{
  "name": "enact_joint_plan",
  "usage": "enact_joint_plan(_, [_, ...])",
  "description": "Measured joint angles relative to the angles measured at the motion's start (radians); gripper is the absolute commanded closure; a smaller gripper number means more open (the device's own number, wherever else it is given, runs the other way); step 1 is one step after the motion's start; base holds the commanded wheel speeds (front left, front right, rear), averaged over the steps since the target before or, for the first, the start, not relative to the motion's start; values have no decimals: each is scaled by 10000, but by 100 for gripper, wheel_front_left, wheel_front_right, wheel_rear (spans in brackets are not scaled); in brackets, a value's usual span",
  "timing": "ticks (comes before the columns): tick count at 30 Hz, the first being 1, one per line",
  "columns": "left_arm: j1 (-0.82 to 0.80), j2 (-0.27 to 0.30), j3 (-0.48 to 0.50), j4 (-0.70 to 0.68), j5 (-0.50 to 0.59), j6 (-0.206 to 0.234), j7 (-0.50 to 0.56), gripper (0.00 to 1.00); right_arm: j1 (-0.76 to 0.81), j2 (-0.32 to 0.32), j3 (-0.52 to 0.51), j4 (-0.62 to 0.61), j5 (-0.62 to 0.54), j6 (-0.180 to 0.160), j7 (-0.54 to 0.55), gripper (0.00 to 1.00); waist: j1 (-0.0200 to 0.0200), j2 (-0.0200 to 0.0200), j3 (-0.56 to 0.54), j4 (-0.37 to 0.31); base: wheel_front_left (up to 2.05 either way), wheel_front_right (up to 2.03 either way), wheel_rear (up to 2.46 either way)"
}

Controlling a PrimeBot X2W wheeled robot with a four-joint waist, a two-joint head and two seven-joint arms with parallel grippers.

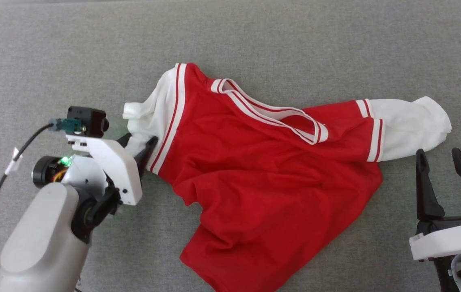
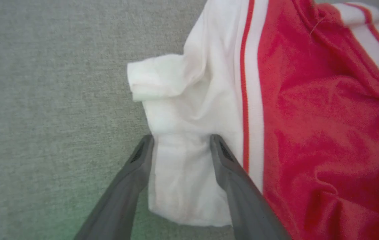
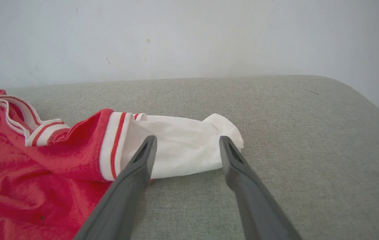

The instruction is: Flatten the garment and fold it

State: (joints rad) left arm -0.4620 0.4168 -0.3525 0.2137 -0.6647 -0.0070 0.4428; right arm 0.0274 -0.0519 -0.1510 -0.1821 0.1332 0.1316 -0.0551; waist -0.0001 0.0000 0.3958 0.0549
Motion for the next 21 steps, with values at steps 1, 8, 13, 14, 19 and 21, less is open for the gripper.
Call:
enact_joint_plan(1, [-42,27,0,8,23,79,107,60,-15,0,12,19,0,0,-15,0,0,0,25,-5,0,0,0])
enact_joint_plan(8, [-267,211,-48,242,130,186,293,100,-204,0,52,130,12,0,-109,0,0,0,134,-68,0,0,0])
enact_joint_plan(13, [23,-75,245,238,-59,270,-585,100,-205,0,-12,303,15,0,-190,0,3,0,-81,-55,0,0,0])
enact_joint_plan(14, [144,-155,355,169,-128,305,-819,100,-203,0,-15,339,31,0,-201,0,4,0,-155,-50,0,0,0])
enact_joint_plan(19, [1082,-679,1076,-1009,-800,537,-1967,100,-141,0,-15,512,140,0,-257,0,3,0,-635,10,0,0,0])
enact_joint_plan(21, [1619,-729,1394,-1636,-955,732,-2297,100,-49,0,-8,587,186,0,-259,0,2,0,-861,44,0,0,0])
